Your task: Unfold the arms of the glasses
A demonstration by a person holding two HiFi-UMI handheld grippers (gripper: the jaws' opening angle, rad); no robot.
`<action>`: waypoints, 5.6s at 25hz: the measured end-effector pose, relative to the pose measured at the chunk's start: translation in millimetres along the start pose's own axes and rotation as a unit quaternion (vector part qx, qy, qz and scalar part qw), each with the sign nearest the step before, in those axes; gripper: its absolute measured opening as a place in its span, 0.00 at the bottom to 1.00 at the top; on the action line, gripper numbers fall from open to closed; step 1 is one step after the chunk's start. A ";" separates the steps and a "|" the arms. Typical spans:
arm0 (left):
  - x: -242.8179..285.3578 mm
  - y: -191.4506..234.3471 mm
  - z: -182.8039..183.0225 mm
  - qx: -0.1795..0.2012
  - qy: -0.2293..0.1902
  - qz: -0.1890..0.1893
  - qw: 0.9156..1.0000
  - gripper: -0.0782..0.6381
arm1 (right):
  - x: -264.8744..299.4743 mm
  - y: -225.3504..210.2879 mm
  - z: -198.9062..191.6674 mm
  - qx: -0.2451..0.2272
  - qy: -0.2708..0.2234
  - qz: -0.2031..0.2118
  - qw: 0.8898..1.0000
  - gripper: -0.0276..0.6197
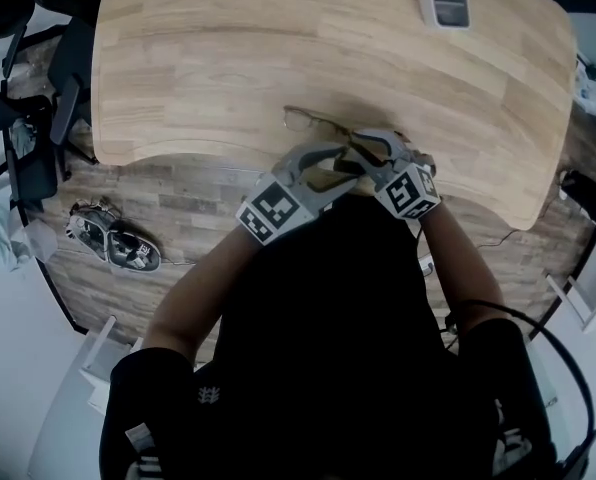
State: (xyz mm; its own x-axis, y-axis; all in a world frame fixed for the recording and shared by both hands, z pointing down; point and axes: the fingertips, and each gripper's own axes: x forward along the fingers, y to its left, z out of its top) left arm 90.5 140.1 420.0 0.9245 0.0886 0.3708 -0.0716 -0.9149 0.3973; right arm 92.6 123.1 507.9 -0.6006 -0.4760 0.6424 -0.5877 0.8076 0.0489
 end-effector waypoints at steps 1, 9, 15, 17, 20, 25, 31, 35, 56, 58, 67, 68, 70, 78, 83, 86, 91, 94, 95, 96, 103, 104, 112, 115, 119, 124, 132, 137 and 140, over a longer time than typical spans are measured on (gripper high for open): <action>4.0 -4.0 1.0 0.002 0.001 -0.008 1.000 0.40 | -0.5 -1.6 -3.4 0.008 0.001 -0.005 1.000 0.14; 26.8 -22.5 9.3 0.014 0.006 -0.055 0.998 0.40 | 6.5 -8.8 -10.5 0.023 0.008 -0.014 1.000 0.14; 16.2 -2.9 9.5 0.015 0.010 -0.019 1.000 0.40 | 16.2 -34.8 -20.5 0.021 0.033 -0.028 0.999 0.14; 6.3 14.3 5.3 0.011 0.018 0.013 1.000 0.40 | 22.5 -56.7 -24.8 0.029 0.050 -0.042 0.997 0.14; -10.3 49.3 -8.9 0.006 0.047 0.079 0.996 0.38 | 29.6 -97.8 -20.1 0.043 0.059 -0.087 0.994 0.14; -27.0 110.8 -27.8 -0.009 0.083 0.177 0.981 0.38 | 34.5 -111.0 -19.5 0.094 0.061 -0.107 0.988 0.14; 0.1 149.0 -52.1 -0.020 0.152 0.195 0.969 0.35 | 21.1 -69.6 -43.9 0.163 0.071 -0.095 0.979 0.14; 19.4 156.7 -67.3 -0.033 0.183 0.187 0.965 0.27 | 15.4 -59.0 -49.5 0.176 0.072 -0.093 0.977 0.14; 15.8 140.1 -53.5 0.010 0.148 0.127 0.981 0.15 | 21.9 -87.5 -2.4 0.342 -0.045 -0.062 0.937 0.37; 12.6 136.3 -52.7 0.014 0.142 0.123 0.982 0.15 | 24.1 -86.2 3.7 0.352 -0.057 -0.050 0.933 0.37; 3.6 127.3 -54.3 0.022 0.130 0.109 0.985 0.15 | 27.3 -77.5 48.5 0.330 -0.113 -0.018 0.937 0.37; 1.8 127.4 -54.4 0.023 0.130 0.110 0.985 0.15 | 26.5 -75.8 52.3 0.328 -0.116 -0.017 0.937 0.37; -1.4 126.3 -52.8 0.027 0.127 0.112 0.985 0.15 | 24.5 -72.1 58.7 0.324 -0.119 -0.014 0.939 0.37; -24.8 116.7 -41.3 0.029 0.099 0.136 0.985 0.19 | 19.2 -58.9 77.4 0.305 -0.120 -0.004 0.945 0.37; -47.2 107.2 -28.7 0.018 0.056 0.164 0.985 0.19 | 15.4 -46.4 88.6 0.288 -0.122 0.003 0.950 0.37; -65.4 106.4 -29.9 0.002 0.033 0.186 0.982 0.19 | 14.6 -33.5 99.6 0.270 -0.128 0.013 0.954 0.37; -97.8 100.7 -35.4 -0.027 0.009 0.223 0.974 0.19 | 11.3 -5.5 114.1 0.232 -0.126 0.038 0.964 0.37; -113.8 97.3 -36.2 -0.030 -0.001 0.242 0.970 0.19 | 11.7 7.9 123.3 0.220 -0.125 0.055 0.966 0.37; -118.3 97.1 -36.2 -0.031 -0.004 0.249 0.968 0.19 | 13.0 13.1 125.9 0.213 -0.123 0.063 0.967 0.37; -122.6 96.9 -36.3 -0.033 -0.008 0.255 0.966 0.19 | 14.8 18.8 128.1 0.205 -0.120 0.072 0.969 0.37; -142.6 94.3 -37.4 -0.040 -0.030 0.285 0.957 0.19 | 25.9 44.0 133.5 0.177 -0.110 0.099 0.973 0.37; -145.6 94.2 -35.4 -0.040 -0.034 0.290 0.956 0.19 | 23.8 41.2 135.1 0.171 -0.112 0.091 0.975 0.37; -168.9 85.6 26.5 0.011 -0.097 0.332 0.938 0.14 | -51.0 -50.7 135.5 0.171 -0.167 -0.105 0.965 0.37; -170.5 82.4 50.0 0.036 -0.122 0.336 0.933 0.12 | -78.7 -72.8 135.1 0.175 -0.195 -0.149 0.953 0.34; -165.7 83.2 58.4 0.044 -0.124 0.337 0.932 0.12 | -106.1 -84.6 139.2 0.166 -0.221 -0.187 0.943 0.16; -159.5 77.2 65.0 0.054 -0.123 0.334 0.933 0.12 | -117.1 -92.2 133.6 0.172 -0.219 -0.205 0.938 0.05; -148.5 70.7 68.4 0.063 -0.116 0.326 0.936 0.12 | -124.0 -92.7 130.5 0.171 -0.213 -0.215 0.938 0.04; -141.6 67.1 71.2 0.063 -0.117 0.320 0.938 0.12 | -130.0 -92.1 123.4 0.177 -0.209 -0.221 0.936 0.04; -139.0 66.1 73.2 0.065 -0.118 0.317 0.939 0.12 | -133.2 -90.5 121.5 0.178 -0.209 -0.222 0.936 0.05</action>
State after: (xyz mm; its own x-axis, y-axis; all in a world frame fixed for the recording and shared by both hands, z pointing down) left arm -15.4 38.4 333.3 0.7694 -0.5659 0.2962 -0.6037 -0.7958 0.0479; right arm 160.0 71.1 325.0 -0.3699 -0.8916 0.2610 -0.9283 0.3661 -0.0653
